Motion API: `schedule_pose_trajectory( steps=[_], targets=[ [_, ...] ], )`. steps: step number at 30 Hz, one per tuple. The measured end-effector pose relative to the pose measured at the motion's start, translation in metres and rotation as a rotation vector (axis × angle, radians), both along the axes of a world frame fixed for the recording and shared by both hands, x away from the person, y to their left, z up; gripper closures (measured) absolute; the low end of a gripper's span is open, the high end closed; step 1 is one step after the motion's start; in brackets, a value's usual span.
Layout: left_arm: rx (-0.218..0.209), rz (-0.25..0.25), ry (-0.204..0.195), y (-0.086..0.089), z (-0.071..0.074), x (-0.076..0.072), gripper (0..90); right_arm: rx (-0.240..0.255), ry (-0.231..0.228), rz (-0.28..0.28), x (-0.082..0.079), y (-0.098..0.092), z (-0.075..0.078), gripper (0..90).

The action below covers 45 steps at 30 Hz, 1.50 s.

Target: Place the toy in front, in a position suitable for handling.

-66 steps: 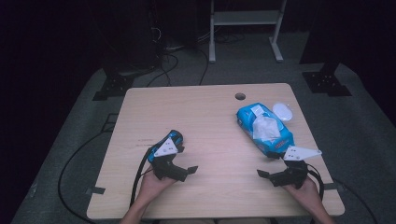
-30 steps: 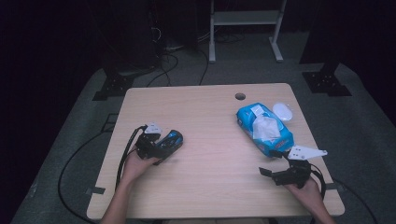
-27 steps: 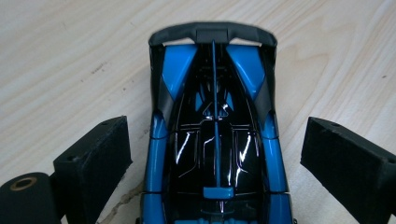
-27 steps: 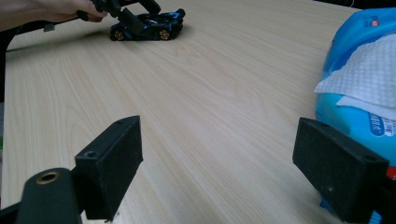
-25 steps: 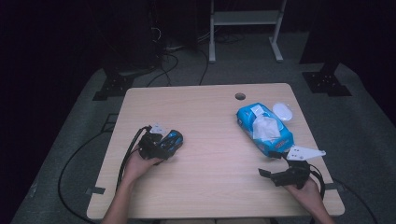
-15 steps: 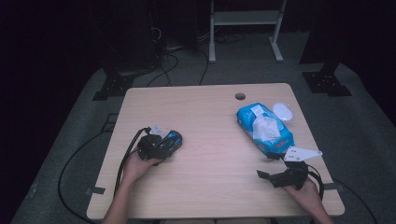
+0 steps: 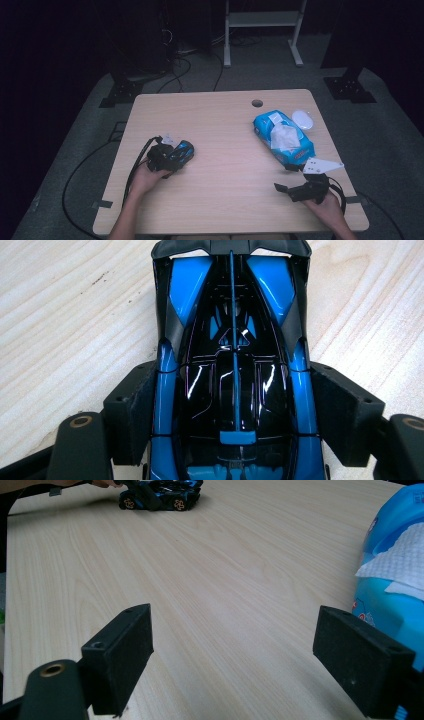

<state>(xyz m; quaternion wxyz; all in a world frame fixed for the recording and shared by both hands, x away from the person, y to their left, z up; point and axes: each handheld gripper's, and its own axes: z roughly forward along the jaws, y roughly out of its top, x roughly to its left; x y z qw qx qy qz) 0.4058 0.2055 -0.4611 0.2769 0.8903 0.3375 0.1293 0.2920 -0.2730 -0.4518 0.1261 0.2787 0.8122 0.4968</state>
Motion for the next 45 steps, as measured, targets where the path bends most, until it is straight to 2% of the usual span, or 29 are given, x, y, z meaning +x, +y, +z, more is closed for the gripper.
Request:
schedule_pose_trajectory(
  steps=[11,14,15,18,20,23,27,30,32,34,35,36,38,42,43,44,45],
  targets=[
    [0.006,0.006,0.0,0.002,0.001,0.0,25.8,-0.001,-0.002,0.001,0.0,0.0,0.0,15.2],
    [-0.019,0.014,-0.013,0.005,0.006,-0.001,27.3,0.0,0.0,0.003,0.0,0.0,0.0,15.3],
    [-0.014,0.019,-0.024,0.006,0.007,-0.002,27.3,-0.001,0.0,0.003,0.0,0.001,0.0,15.2],
    [0.019,0.007,-0.022,0.004,0.005,-0.001,27.4,-0.004,0.002,0.004,0.001,0.001,-0.001,15.3],
    [0.009,0.012,-0.014,0.004,0.006,-0.001,27.3,-0.006,0.003,0.005,0.001,0.002,-0.001,15.2],
    [0.015,0.009,-0.026,0.003,0.009,-0.003,27.4,-0.006,0.002,0.004,0.001,0.002,-0.001,15.3],
    [-0.007,0.005,-0.053,0.003,0.02,-0.006,27.4,-0.003,0.002,0.003,0.001,0.001,-0.001,15.3],
    [-0.045,0.002,-0.069,0.003,0.03,-0.01,27.4,-0.005,0.003,0.004,0.001,0.001,-0.001,15.3],
    [-0.074,-0.016,-0.074,-0.002,0.039,-0.014,27.4,-0.005,0.001,0.002,0.001,0.001,-0.001,15.3],
    [-0.082,-0.051,-0.088,-0.012,0.046,-0.018,27.4,-0.005,0.0,0.002,0.001,0.001,-0.001,15.3],
    [-0.082,-0.051,-0.088,-0.012,0.046,-0.018,27.4,-0.005,0.0,0.001,0.002,0.001,-0.001,15.3],
    [-0.077,-0.072,-0.09,-0.017,0.049,-0.021,27.4,-0.005,0.0,0.001,0.002,0.001,-0.001,15.3],
    [-0.095,-0.134,-0.096,-0.037,0.057,-0.028,27.4,-0.004,-0.002,0.0,0.002,0.001,-0.001,15.2],
    [-0.108,-0.22,-0.091,-0.068,0.059,-0.038,27.3,-0.002,-0.004,-0.003,0.001,0.0,-0.001,15.3],
    [-0.108,-0.22,-0.091,-0.068,0.059,-0.038,27.3,-0.001,-0.004,-0.004,0.001,0.0,-0.001,15.2],
    [-0.108,-0.268,-0.084,-0.084,0.058,-0.044,27.3,0.0,-0.004,-0.003,0.001,0.0,0.0,15.3],
    [-0.108,-0.268,-0.084,-0.084,0.058,-0.044,27.4,0.0,-0.004,-0.003,0.001,0.0,0.0,15.3]
  ],
)
